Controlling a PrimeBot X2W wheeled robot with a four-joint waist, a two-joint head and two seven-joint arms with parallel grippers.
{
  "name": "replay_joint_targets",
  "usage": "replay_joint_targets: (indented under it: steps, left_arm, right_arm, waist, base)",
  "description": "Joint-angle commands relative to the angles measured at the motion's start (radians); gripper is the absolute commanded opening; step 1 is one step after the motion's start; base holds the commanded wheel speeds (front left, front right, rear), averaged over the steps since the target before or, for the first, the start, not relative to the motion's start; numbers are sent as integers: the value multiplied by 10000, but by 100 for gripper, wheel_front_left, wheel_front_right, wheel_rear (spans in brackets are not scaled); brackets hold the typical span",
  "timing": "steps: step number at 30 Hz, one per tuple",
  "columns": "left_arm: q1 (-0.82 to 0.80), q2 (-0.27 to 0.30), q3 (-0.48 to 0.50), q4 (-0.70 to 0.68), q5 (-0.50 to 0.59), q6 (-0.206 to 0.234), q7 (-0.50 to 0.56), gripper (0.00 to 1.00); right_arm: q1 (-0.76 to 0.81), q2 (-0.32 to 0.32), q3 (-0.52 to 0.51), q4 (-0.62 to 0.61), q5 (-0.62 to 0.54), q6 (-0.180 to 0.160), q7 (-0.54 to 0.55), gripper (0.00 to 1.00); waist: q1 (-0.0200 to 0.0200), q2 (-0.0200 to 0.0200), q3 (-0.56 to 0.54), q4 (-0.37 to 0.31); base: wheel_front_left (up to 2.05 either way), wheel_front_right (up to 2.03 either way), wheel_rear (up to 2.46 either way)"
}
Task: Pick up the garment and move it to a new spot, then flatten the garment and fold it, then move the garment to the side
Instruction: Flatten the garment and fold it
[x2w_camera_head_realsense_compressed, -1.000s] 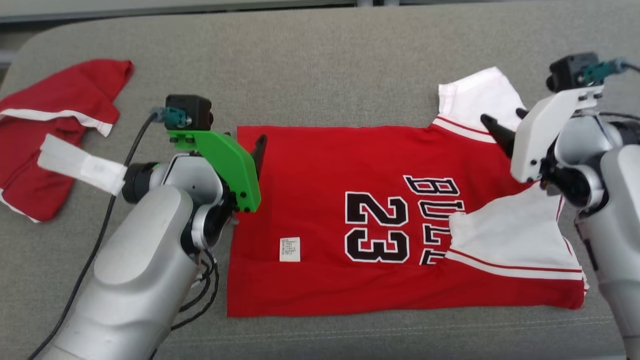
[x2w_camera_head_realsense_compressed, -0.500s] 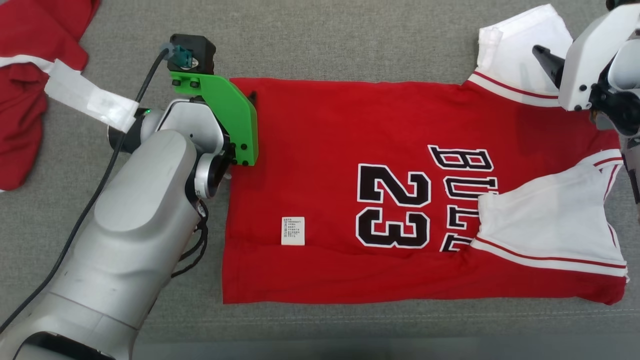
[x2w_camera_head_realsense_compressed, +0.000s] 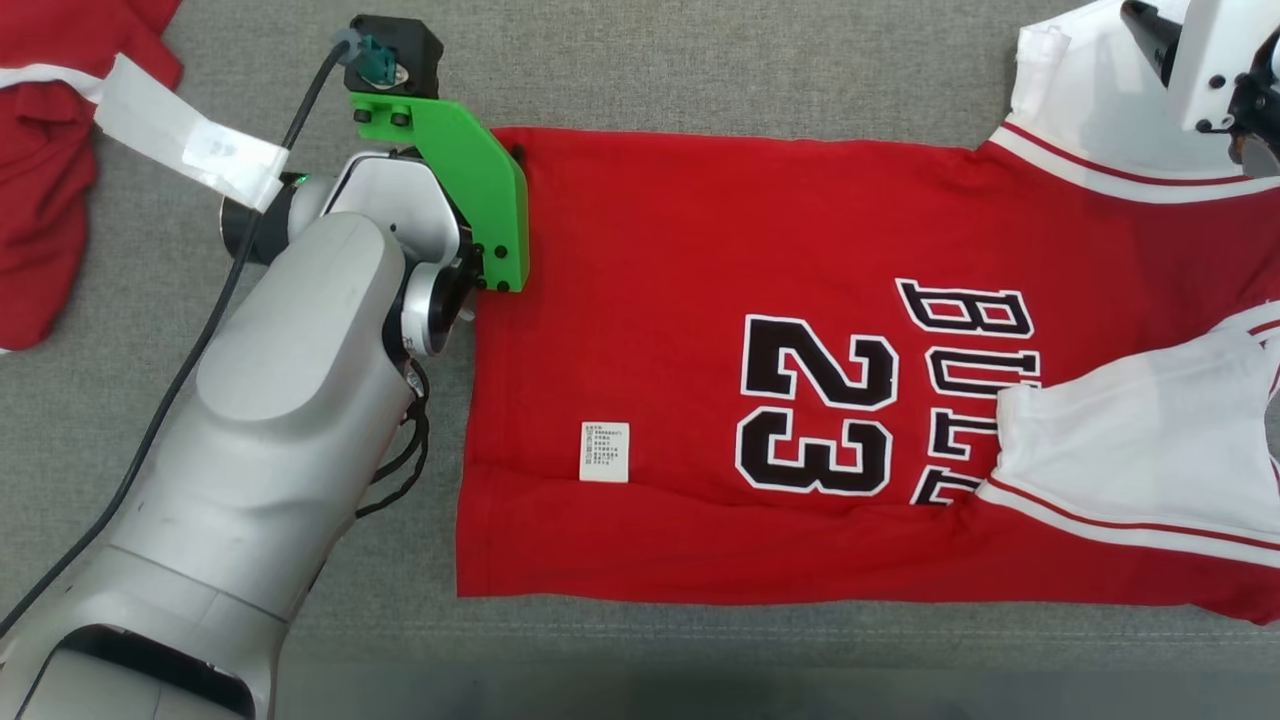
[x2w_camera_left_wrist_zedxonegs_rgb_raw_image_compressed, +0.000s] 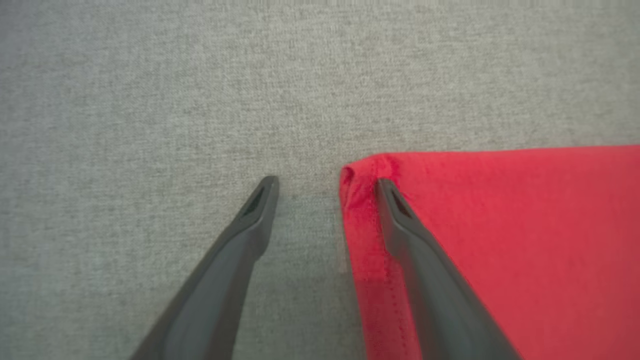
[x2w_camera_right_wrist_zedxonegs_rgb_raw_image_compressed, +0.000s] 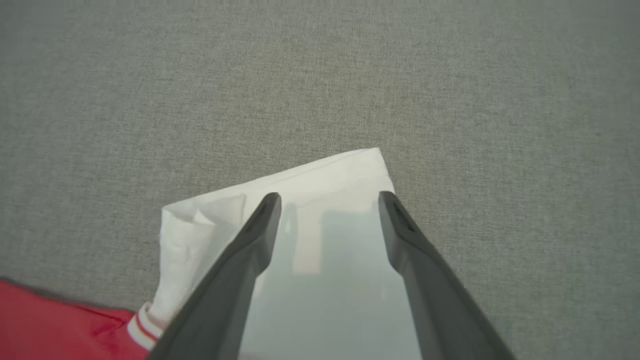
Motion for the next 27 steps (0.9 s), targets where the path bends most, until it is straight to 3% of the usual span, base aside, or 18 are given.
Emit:
replay_joint_targets:
  steps: [1, 6, 7, 8, 9, 11, 19, 22, 24, 27]
  left_arm:
    - [-151, -107, -13, 37, -72, -104, -12, 100]
    - [-240, -259, -145, 107, -150, -217, 118, 100]
    - [-235, -273, -177, 127, -159, -242, 141, 95]
    - [-226, -289, -202, 142, -171, -266, 167, 77]
    - [-224, -300, -236, 151, -167, -279, 191, 52]
    - [-213, -323, -278, 160, -167, -310, 202, 32]
    - [-145, -460, -401, 108, -246, -416, 209, 26]
    - [-118, -508, -466, 58, -282, -496, 208, 15]
    - [-107, -500, -500, 25, -295, -509, 213, 0]
    - [-117, -480, -523, -13, -282, -498, 211, 0]
  right_arm:
    - [-189, -47, -72, 165, -145, -5, -71, 100]
    - [-545, -46, -321, 613, -493, -3, -267, 100]
    - [-593, -36, -402, 718, -579, -3, -333, 100]
    - [-630, -17, -489, 828, -672, -3, -384, 100]
    - [-669, 20, -532, 920, -749, -3, -421, 100]
    - [-779, 14, -678, 1114, -931, -3, -515, 100]
    - [-962, -105, -1238, 1766, -1443, -5, -430, 100]
    - [-1043, -102, -1530, 1908, -1590, -3, -293, 100]
    - [-1164, -90, -1700, 1960, -1665, -3, -187, 100]
    - [-1291, -15, -1853, 1985, -1755, -5, -43, 100]
  waist:
    - [-1, 0, 111, 32]
    - [-1, 0, 173, 74]
    - [-1, 0, 176, 84]
    - [-1, 0, 177, 95]
    - [-1, 0, 181, 109]
    - [-1, 0, 175, 159]
    - [-1, 0, 278, 533]
    - [-1, 0, 343, 620]
    - [-1, 0, 370, 679]
    - [-1, 0, 413, 701]
  base:
    - [0, 0, 0]
    - [0, 0, 0]
    - [0, 0, 0]
    - [0, 0, 0]
    - [0, 0, 0]
    - [0, 0, 0]
    - [0, 0, 0]
    - [0, 0, 0]
    - [0, 0, 0]
    - [0, 0, 0]
